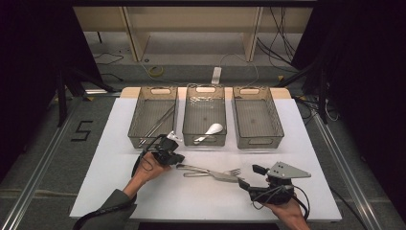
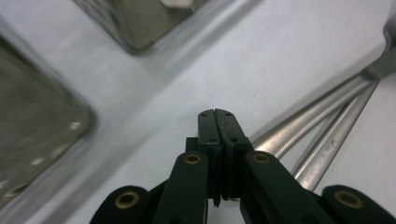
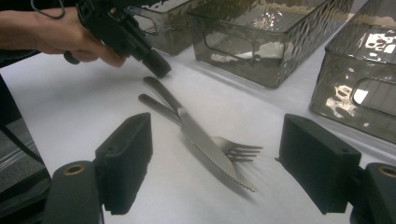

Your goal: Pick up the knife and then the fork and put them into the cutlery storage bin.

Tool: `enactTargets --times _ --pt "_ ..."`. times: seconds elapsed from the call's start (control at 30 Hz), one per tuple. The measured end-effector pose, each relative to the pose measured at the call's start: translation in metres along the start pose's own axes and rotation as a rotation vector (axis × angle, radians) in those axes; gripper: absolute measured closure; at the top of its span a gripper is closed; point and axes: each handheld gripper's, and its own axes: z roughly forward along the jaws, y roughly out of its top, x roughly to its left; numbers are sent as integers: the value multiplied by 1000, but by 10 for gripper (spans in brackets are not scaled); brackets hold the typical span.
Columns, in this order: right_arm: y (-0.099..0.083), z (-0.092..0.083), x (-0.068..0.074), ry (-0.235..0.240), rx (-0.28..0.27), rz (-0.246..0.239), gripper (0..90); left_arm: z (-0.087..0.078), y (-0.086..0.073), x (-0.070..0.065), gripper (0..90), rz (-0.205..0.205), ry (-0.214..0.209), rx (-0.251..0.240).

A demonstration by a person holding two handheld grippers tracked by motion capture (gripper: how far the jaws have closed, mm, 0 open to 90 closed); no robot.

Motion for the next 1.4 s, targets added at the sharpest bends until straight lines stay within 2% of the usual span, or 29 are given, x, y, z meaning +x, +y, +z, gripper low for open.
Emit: enactTargets --times 0.23,0.37,0.47,0.6,0.8,0.97,1.23,1.4 --pt "0 0 0 0 0 1 265 -1 -1 -2 892 -4 -44 21" --pt "0 0 -1 -1 -1 4 265 -2 -2 -8 892 -2 -90 43" --pt "0 0 0 -2 0 3 265 -2 -3 -15 892 18 -85 52" --pt "0 0 0 -4 -1 2 265 -2 -5 -22 892 18 -113 66" --pt "0 0 -1 -4 -2 2 265 -3 -5 -30 893 18 -84 71" --pt "0 0 -1 -8 -2 4 265 -5 -8 -38 893 26 -87 95" --pt "0 0 -1 -9 -1 4 265 -10 -16 -59 893 64 -121 148" --pt "0 0 -1 -8 0 5 265 -13 -21 -71 893 72 -146 164"
